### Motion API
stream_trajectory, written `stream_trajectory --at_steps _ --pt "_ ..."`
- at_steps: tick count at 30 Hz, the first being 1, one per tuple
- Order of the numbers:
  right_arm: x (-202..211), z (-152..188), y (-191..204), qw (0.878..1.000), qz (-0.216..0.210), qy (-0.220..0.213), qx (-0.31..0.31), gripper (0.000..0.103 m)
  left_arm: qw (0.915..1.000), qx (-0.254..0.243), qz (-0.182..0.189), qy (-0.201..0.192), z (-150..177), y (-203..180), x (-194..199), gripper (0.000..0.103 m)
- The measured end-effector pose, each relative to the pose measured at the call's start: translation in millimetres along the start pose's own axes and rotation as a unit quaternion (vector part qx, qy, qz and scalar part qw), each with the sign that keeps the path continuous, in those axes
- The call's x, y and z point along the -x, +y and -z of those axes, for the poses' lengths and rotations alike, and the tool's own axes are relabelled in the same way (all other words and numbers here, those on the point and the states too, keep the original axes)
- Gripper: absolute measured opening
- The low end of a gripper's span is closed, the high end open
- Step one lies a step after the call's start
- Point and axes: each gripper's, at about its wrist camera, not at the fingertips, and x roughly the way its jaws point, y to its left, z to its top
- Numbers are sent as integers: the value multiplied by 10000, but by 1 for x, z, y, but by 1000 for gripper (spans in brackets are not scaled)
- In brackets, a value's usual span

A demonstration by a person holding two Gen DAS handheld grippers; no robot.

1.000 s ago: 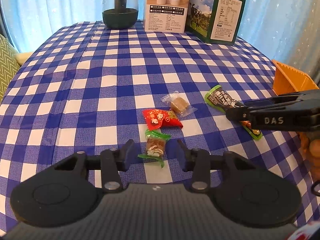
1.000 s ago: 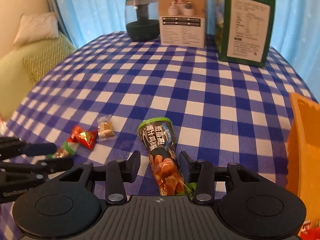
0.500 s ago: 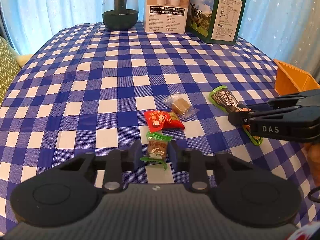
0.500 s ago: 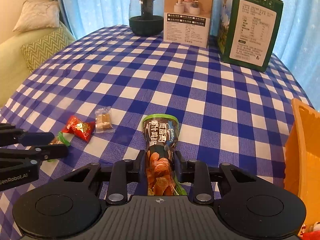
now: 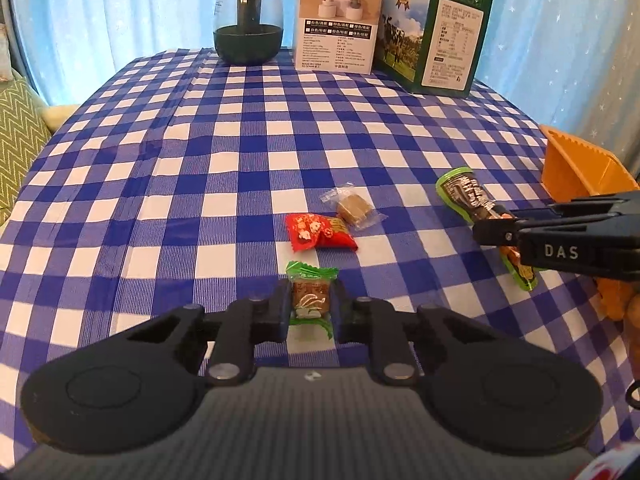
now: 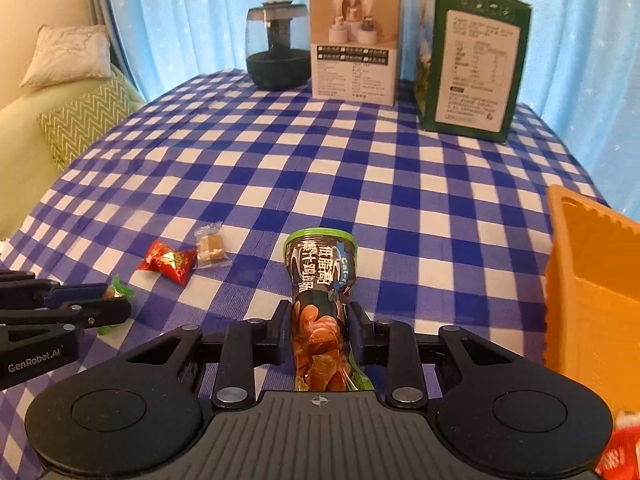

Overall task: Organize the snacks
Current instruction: 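Carry the snack tube and wrapped candy over the orange tray with both tools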

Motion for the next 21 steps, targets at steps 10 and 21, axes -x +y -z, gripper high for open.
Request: stream_trajectory --at_steps 10,21 --pt "63 23 1 9988 120 -261 -396 30 9996 240 81 -104 9 -25 35 17" --pt "150 50 -32 9923 486 -526 -1010 30 9984 295 408 -247 17 -78 87 17"
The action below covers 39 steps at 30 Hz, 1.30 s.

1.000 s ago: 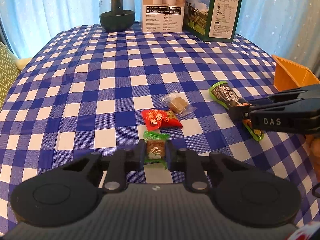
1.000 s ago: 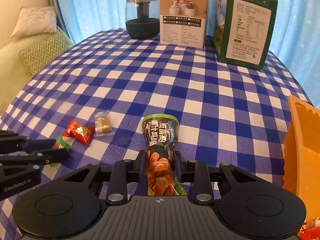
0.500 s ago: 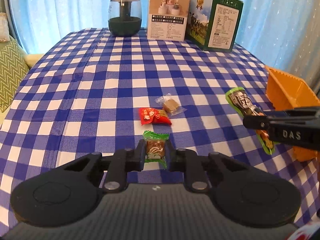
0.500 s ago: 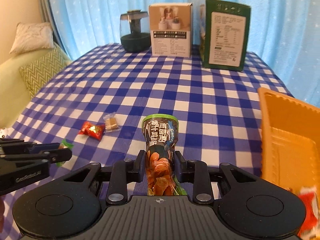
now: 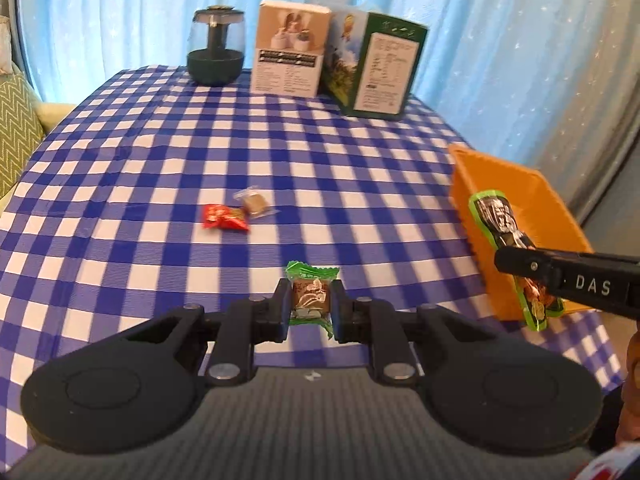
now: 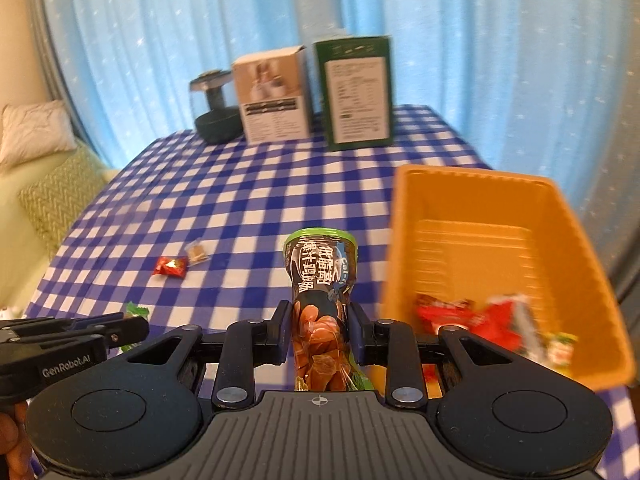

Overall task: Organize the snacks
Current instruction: 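Carry the snack tube and wrapped candy over the orange tray with both tools, then open both tools to drop the tube and candy into the orange tray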

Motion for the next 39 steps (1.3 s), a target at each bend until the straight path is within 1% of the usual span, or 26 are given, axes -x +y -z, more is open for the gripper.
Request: stream_trajectory --at_steps 6,10,22,30,39 --pt "39 4 -29 9994 254 -145 -202 30 9996 -192 208 -73 -1 -36 18 17" --pt "58 7 -45 9988 355 -218 -271 30 9985 -403 343 -114 -4 -63 26 17" --pt "95 7 -98 9956 667 -371 -551 30 9937 -863 694 -199 -21 -135 30 17" --pt "97 -1 -131 9937 785 -408 -684 30 9893 -1091 956 -136 -34 -178 13 17" --pt "76 -13 -150 9946 839 -282 -542 30 9873 -1136 1115 5 -42 -200 -13 18"
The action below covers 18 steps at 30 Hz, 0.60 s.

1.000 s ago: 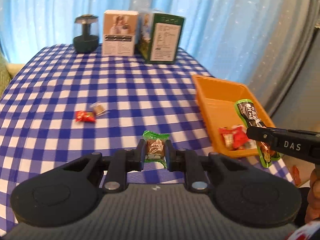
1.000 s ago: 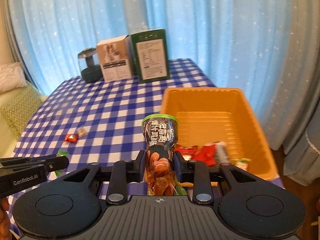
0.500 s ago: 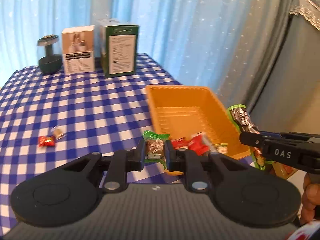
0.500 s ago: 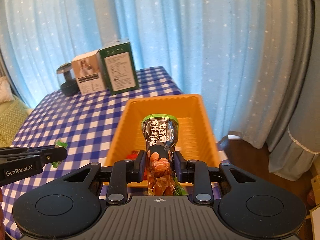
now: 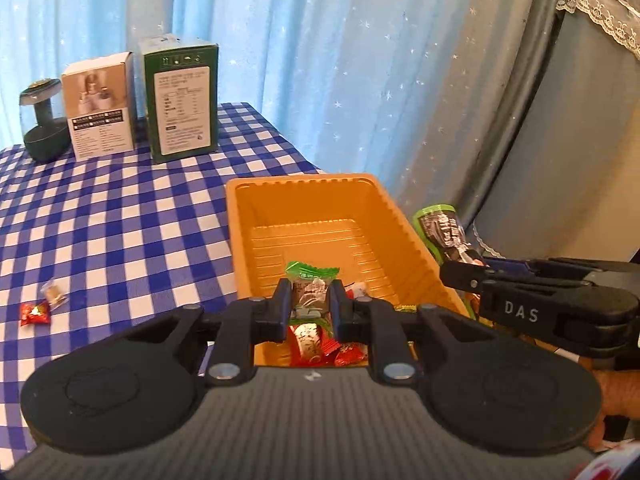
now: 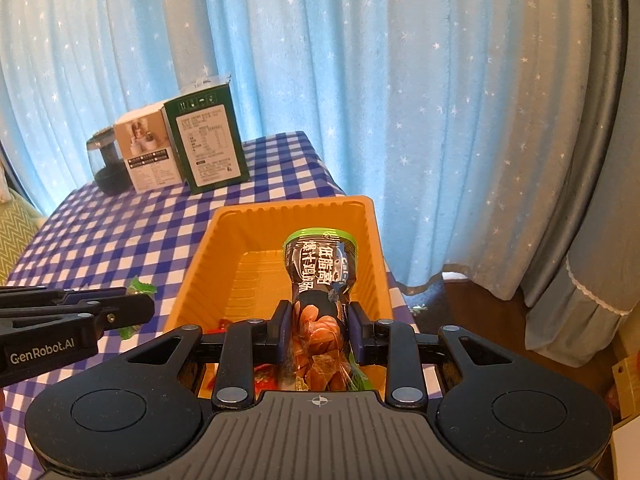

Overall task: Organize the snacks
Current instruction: 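Open both tools to drop the tube and candy into the orange tray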

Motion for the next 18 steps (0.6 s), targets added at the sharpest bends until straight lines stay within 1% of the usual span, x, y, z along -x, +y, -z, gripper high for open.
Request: stream_trajectory --at_steps 7,18 --pt "-20 -6 -2 9999 -21 83 117 30 9999 -23 94 105 -6 -3 -21 18" --pt "-41 -8 -6 9997 -33 211 110 30 9997 -20 78 225 -13 -1 -48 18"
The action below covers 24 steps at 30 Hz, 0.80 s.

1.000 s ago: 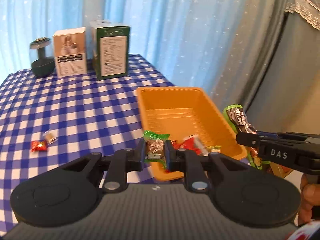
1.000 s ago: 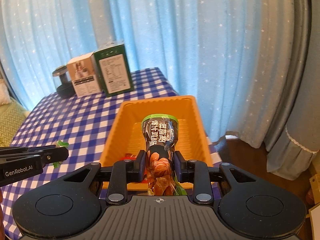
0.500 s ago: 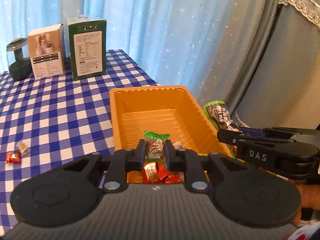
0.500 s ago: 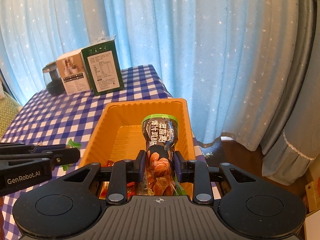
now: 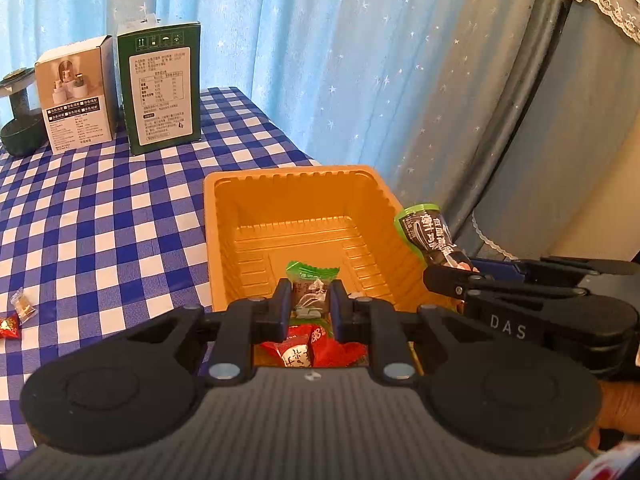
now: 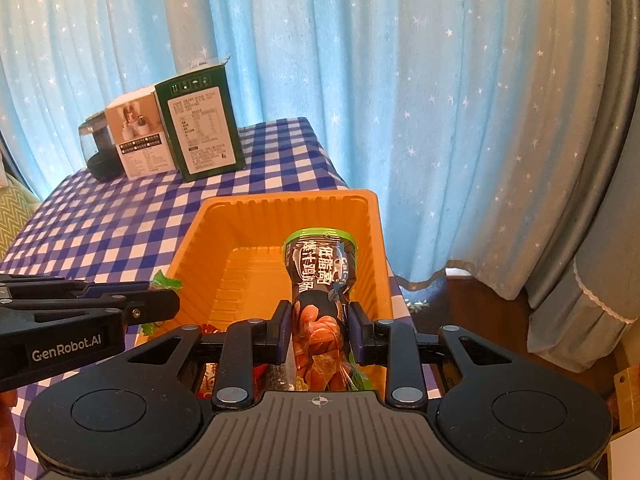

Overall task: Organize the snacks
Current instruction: 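Open both tools to drop the tube and candy into the orange tray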

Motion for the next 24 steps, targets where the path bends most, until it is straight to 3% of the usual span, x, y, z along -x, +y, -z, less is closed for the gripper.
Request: stream_trajectory --at_steps 6,9,24 --pt "-5 -1 -3 10000 21 32 -11 30 9999 -11 44 95 -1 0 -12 18" --pt "-3 0 -3 10000 33 27 -61 30 9998 -84 -68 154 0 2 -14 24" --pt "-5 -5 -2 9995 -206 31 -226 30 9990 266 -352 72 25 32 18 30"
